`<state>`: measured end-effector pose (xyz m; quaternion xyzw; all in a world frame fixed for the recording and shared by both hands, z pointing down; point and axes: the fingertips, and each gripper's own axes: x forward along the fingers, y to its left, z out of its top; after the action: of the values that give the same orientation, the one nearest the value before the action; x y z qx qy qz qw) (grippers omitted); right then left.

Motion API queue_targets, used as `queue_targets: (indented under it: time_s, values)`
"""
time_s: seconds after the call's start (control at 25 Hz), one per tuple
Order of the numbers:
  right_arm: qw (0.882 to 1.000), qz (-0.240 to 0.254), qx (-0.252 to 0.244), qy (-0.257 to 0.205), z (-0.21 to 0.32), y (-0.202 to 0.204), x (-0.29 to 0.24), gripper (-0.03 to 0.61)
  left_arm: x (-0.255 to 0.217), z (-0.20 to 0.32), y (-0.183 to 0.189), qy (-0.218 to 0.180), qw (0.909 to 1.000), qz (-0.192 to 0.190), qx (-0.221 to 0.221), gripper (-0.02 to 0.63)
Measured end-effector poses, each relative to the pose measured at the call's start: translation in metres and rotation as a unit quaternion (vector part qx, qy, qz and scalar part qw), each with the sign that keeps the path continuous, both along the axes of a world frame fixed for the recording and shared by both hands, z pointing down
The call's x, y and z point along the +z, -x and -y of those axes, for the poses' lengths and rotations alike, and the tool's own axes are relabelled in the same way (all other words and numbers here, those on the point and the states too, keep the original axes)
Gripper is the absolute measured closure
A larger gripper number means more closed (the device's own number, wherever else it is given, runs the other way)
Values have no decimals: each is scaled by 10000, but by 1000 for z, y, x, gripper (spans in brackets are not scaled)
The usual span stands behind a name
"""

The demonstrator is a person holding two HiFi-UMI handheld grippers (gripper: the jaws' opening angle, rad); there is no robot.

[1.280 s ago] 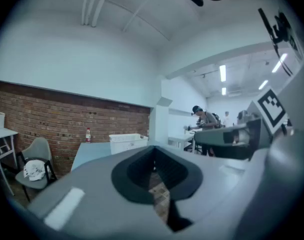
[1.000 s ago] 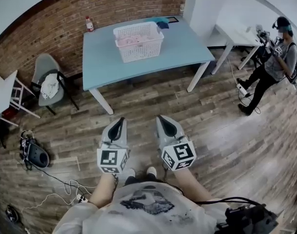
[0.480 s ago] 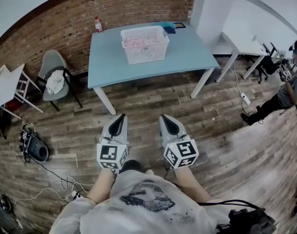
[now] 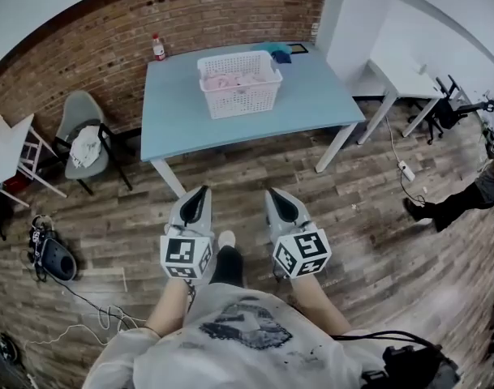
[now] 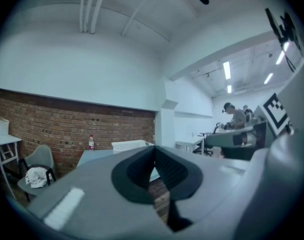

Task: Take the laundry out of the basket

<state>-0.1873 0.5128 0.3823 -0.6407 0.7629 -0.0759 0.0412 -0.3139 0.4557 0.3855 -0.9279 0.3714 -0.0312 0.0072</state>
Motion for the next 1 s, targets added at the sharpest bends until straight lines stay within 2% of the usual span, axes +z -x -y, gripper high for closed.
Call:
queue_targets:
  time_s: [0.44, 0.64, 1.0]
  values:
    - [9996, -13, 217, 159, 175, -40, -5, 581, -1, 180, -36, 88, 9999, 29, 142, 622]
    - [9994, -23, 248, 220, 256, -46, -10, 581, -8, 260, -44, 105, 9998, -6, 191, 623]
    - [9991, -102, 265, 325, 354, -54, -11, 580, -6, 353, -51, 202, 9994, -87, 261, 623]
